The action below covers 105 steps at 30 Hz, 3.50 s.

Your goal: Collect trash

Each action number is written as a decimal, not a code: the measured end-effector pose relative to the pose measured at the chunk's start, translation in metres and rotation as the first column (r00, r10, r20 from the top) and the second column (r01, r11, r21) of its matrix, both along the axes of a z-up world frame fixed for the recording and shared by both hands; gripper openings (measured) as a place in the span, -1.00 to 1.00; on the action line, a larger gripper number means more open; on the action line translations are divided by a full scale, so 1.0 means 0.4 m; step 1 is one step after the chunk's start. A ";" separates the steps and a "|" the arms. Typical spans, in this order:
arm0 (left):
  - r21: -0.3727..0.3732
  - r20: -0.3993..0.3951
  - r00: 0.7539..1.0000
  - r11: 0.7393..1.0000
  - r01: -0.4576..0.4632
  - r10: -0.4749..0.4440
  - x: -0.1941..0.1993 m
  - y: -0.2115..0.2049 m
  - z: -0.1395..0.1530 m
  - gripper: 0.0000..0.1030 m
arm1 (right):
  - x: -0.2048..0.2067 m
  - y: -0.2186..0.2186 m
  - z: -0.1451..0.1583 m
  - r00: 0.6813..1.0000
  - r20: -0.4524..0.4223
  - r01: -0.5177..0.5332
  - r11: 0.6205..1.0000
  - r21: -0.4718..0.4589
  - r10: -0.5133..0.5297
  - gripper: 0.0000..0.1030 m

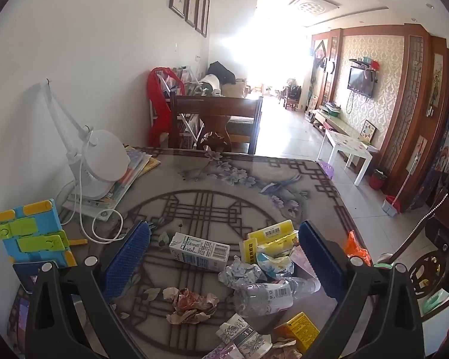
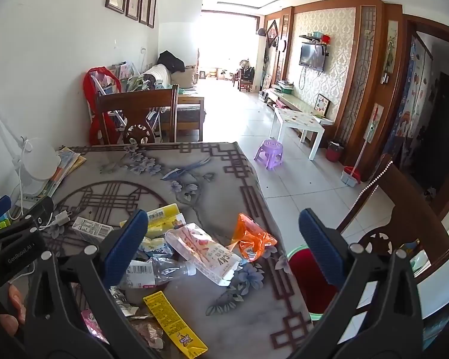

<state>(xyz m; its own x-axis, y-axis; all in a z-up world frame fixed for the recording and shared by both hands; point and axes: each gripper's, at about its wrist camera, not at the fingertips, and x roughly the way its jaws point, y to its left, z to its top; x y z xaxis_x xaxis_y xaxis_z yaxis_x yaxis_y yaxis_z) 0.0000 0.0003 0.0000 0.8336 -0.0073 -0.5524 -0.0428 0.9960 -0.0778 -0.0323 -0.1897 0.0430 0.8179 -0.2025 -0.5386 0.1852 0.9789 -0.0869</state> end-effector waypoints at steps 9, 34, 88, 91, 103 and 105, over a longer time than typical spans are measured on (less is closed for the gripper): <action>0.035 -0.012 1.000 0.999 -0.002 0.002 0.002 -0.009 -0.007 0.85 | 0.011 -0.011 -0.016 1.000 -0.021 0.013 1.000 0.014 -0.012 0.93; 0.036 -0.036 0.999 0.999 -0.023 0.024 0.011 0.005 -0.018 0.85 | 0.021 -0.007 -0.033 0.999 -0.042 0.010 1.000 0.020 -0.009 0.93; 0.045 -0.070 0.997 0.999 -0.029 0.033 0.027 0.082 -0.050 0.85 | 0.043 -0.006 -0.137 0.977 -0.195 -0.082 0.996 0.040 0.088 0.93; 0.050 -0.135 0.989 0.997 -0.053 0.059 0.038 0.134 -0.096 0.85 | 0.055 -0.003 -0.258 0.915 -0.328 -0.195 0.969 0.148 0.234 0.93; -0.111 -0.488 0.868 0.993 0.045 -0.094 0.047 0.215 -0.375 0.55 | 0.061 0.040 -0.553 0.723 -0.541 -0.175 0.871 0.458 0.429 0.25; -0.115 -0.502 0.858 0.992 0.057 -0.107 0.060 0.205 -0.409 0.56 | 0.058 0.052 -0.548 0.716 -0.547 -0.190 0.875 0.446 0.434 0.30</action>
<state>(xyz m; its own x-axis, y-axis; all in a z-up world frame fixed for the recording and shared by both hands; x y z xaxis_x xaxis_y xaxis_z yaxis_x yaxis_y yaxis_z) 0.0239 0.0822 -0.1634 0.4329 -0.1352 -0.8913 -0.0197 0.9870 -0.1593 -0.0092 -0.1688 -0.1761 0.2617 0.2939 -0.9193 -0.1121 0.9553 0.2735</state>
